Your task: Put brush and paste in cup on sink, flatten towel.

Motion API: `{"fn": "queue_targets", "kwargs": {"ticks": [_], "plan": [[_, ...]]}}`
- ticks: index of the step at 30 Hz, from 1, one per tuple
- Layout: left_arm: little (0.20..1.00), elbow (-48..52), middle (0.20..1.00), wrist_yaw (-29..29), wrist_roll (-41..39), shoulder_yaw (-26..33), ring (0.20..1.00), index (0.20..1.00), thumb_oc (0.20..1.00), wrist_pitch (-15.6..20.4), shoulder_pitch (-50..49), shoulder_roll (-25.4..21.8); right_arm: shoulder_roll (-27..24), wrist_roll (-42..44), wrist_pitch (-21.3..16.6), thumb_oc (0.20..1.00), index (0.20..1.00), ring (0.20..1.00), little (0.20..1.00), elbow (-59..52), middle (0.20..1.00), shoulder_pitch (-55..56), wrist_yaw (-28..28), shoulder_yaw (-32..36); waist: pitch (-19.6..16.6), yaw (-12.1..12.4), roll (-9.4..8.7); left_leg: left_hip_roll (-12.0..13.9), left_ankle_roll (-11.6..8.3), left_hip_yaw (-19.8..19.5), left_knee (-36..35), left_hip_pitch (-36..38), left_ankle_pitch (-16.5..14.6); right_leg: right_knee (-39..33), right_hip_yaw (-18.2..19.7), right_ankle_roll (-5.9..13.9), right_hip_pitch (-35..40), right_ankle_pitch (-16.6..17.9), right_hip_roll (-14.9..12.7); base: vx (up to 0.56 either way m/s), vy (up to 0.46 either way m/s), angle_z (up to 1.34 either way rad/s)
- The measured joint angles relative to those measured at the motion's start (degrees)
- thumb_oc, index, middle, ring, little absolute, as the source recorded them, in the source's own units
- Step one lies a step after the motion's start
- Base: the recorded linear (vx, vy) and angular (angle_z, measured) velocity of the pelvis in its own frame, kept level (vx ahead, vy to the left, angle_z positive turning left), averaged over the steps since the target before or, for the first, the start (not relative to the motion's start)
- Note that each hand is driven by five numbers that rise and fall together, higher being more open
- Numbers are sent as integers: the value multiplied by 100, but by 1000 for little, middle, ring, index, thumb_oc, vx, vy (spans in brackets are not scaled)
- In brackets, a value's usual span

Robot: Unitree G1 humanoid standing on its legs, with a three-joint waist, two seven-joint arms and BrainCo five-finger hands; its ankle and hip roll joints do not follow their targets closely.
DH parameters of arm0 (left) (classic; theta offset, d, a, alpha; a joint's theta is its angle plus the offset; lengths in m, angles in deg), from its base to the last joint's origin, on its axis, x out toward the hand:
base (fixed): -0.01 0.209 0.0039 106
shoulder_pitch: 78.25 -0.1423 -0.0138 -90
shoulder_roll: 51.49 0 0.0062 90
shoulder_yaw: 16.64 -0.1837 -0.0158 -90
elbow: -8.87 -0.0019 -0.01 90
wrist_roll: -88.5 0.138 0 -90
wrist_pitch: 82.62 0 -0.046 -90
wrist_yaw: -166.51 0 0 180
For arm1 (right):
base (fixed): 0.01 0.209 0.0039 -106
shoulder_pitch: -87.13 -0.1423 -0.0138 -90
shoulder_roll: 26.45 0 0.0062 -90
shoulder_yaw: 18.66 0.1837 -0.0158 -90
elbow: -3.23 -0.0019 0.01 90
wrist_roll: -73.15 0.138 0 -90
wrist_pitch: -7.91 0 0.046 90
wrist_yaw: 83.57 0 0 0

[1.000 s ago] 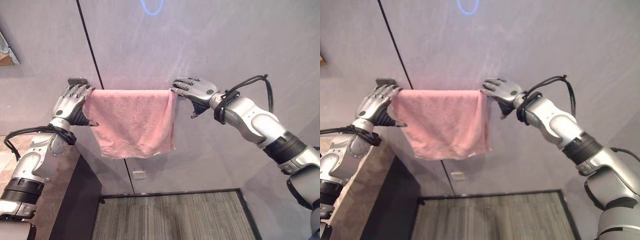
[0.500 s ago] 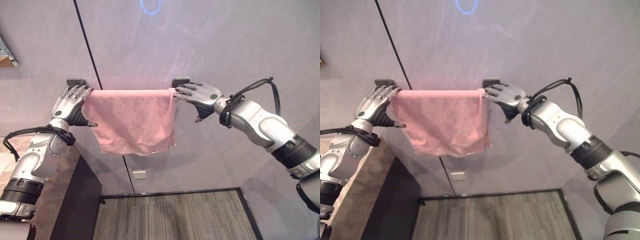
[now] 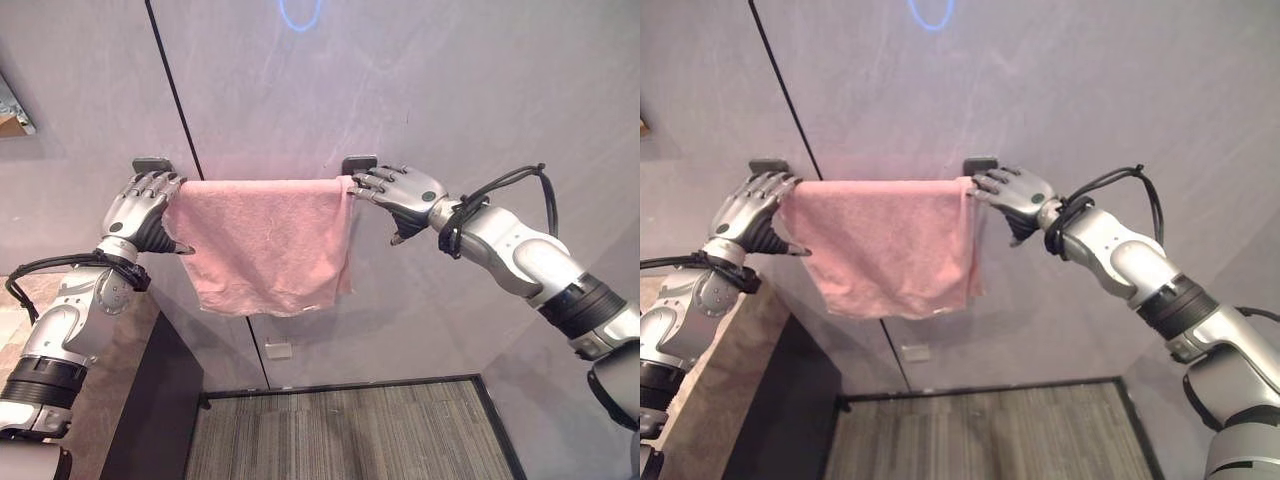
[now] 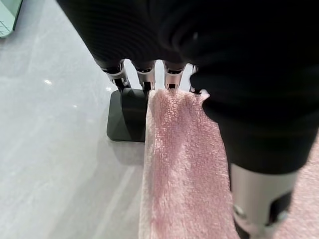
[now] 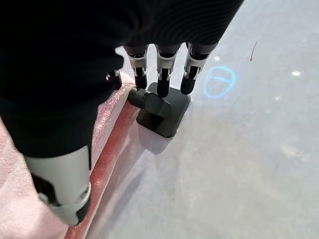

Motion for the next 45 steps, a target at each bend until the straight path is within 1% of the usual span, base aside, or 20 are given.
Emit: {"fn": "queue_targets", "kwargs": {"ticks": [6, 9, 17, 20, 23, 24, 25, 26, 27, 29, 30, 31, 32, 34, 37, 40, 43, 44, 45], "plan": [[1000, -31, 1000, -1, -4, -58, 1000, 1000, 1000, 0, 19, 1, 6, -84, -3, 1000, 1000, 1000, 1000, 73, 1000, 60, -131, 0, -73, -15, 0, -1, -1, -27, 0, -76, 2, 1, -7, -2, -33, -1, -1, 15, -2, 2], [1000, -83, 1000, 0, -7, -110, 1000, 1000, 1000, 0, 15, 2, 118, -82, -50, 1000, 1000, 1000, 1000, 319, 1000, 127, -344, -4, -152, -36, -16, -1, -1, -36, 0, -76, 2, 0, -11, -5, -32, -3, -1, 0, 0, 0], [1000, -122, 1000, -8, -173, -272, 1000, 1000, 1000, 12, 58, 2, 125, 58, -49, 1000, 1000, 1000, 1000, 674, 1000, 286, -709, 36, -187, -45, -21, 11, -26, -65, -3, -92, 5, 0, -6, -16, -33, -8, -15, 2, -1, 0], [1000, -118, 1000, -14, -173, -277, 1000, 1000, 1000, 57, 53, 7, 125, 108, -51, 1000, 1000, 1000, 1000, 674, 1000, 487, -858, 191, -206, -43, -24, 6, -28, -94, -1, -81, 11, 0, -19, -18, -36, -11, -14, 9, -6, 3], [1000, -139, 1000, -16, -173, -277, 1000, 1000, 1000, 67, 42, 6, 106, 108, -51, 1000, 1000, 1000, 1000, 736, 1000, 633, -883, 428, -214, -52, -27, -1, -26, -94, -2, -80, 13, 0, -21, -16, -30, -10, -22, 0, 0, 0], [1000, -159, 1000, -22, -173, -277, 1000, 1000, 1000, 67, 41, 7, 103, 101, 12, 1000, 1000, 1000, 1000, 881, 1000, 664, -857, 546, -218, -62, -30, 0, -26, -90, -2, -80, 13, 0, -18, -15, -27, -9, -21, 0, 0, 0], [1000, -164, 1000, -21, -173, -285, 1000, 1000, 1000, 71, 53, 11, 62, 101, 204, 1000, 1000, 1000, 1000, 1427, 1000, 693, -772, 642, -232, -64, -51, 2, -26, -91, -2, -83, 13, 0, -18, -15, -27, -8, -20, 0, 0, 0], [1000, -145, 1000, -37, -172, -287, 1000, 1000, 1000, 99, 71, 15, -137, 107, 537, 1000, 1000, 1000, 1000, 2174, 1000, 842, -644, 793, -232, -45, -71, 2, -24, -98, -2, -90, 14, 0, -22, -15, -35, -9, -20, 0, 0, 0], [1000, -133, 1000, -72, -173, -271, 1000, 1000, 1000, 124, 58, 14, -306, 179, 721, 1000, 1000, 1000, 1000, 2573, 1000, 1040, -597, 1002, -222, -31, -57, -2, -19, -101, -2, -94, 17, 0, -24, -12, -37, -12, -24, 0, 0, 0], [1000, -129, 1000, -150, -174, -178, 1000, 1000, 1000, 145, -56, 14, -553, 396, 968, 1000, 1000, 1000, 1000, 2940, 1000, 1314, -582, 1375, -190, -24, 31, -10, -2, -99, -2, -91, 20, 0, -26, -7, -35, -16, -31, -8, -4, -2], [1000, -201, 1000, -157, -178, -48, 1000, 1000, 1000, 144, -198, 18, -836, 691, 1189, 1000, 1000, 1000, 1000, 3095, 1000, 1589, -632, 1684, -167, -49, 145, -10, 12, -76, -1, -87, 20, 0, -26, 6, -38, -1, -21, -24, -11, -6], [1000, -244, 1000, -157, -179, -33, 1000, 1000, 1000, 139, -223, 18, -870, 757, 1204, 1000, 1000, 1000, 1000, 3144, 1000, 1643, -667, 1764, -179, -58, 190, -14, 8, -61, -1, -89, 17, 0, -24, 3, -38, -2, -13, -31, -10, -14], [1000, -386, 1000, -157, -206, -19, 1000, 1000, 1000, 84, -272, 30, -957, 955, 1293, 1000, 1000, 1000, 1000, 3181, 1000, 1770, -794, 1934, -198, -69, 317, 15, -6, -6, -2, -77, 4, 0, -15, -7, -39, -9, 18, -25, -8, -11], [1000, -472, 1000, -157, -210, 1, 1000, 1000, 1000, 32, -267, 54, -1022, 1056, 1320, 1000, 1000, 1000, 1000, 3170, 1000, 1795, -845, 1934, -159, -96, 418, 38, -4, 1, -1, -79, 2, -1, -16, -9, -43, -11, 46, -10, -2, -4], [1000, -506, 1000, -157, -213, 16, 1000, 1000, 1000, 31, -246, 71, -1014, 1061, 1297, 1000, 1000, 1000, 1000, 3119, 1000, 1868, -844, 1932, -132, -96, 458, 62, -13, 3, 0, -79, 5, -1, -15, -11, -55, -11, 69, 0, 0, 0], [1000, -469, 1000, -201, -219, 92, 1000, 1000, 1000, 37, -281, 145, -1007, 1082, 1285, 1000, 1000, 1000, 1000, 3033, 1000, 2142, -846, 2134, -122, -92, 458, 59, -12, -1, 0, -77, 6, 0, -14, -13, -52, -15, 68, 0, 0, 0], [1000, -380, 1000, -313, -243, 326, 1000, 1000, 1000, 79, -451, 335, -966, 1238, 1269, 1000, 1000, 1000, 1000, 2699, 1000, 2633, -953, 2686, -104, -97, 464, 50, -30, -3, 1, -71, 16, 7, -16, -17, -51, -13, 61, -10, -15, 0], [1000, -244, 1000, -355, -341, 542, 1000, 1000, 1000, 86, -601, 455, -938, 1250, 1261, 1000, 1000, 1000, 1000, 2452, 1000, 2928, -1008, 3028, -91, -116, 469, 44, -33, -4, 1, -62, 19, 2, -17, -25, -46, -10, 55, 0, 0, 0], [1000, -193, 1000, -393, -381, 649, 1000, 1000, 1000, 95, -740, 507, -934, 1282, 1256, 1000, 1000, 1000, 1000, 2384, 1000, 3049, -1046, 3125, -85, -139, 470, 40, -33, -3, 1, -55, 18, 6, -15, -22, -42, -12, 51, -21, -41, -1]]}}
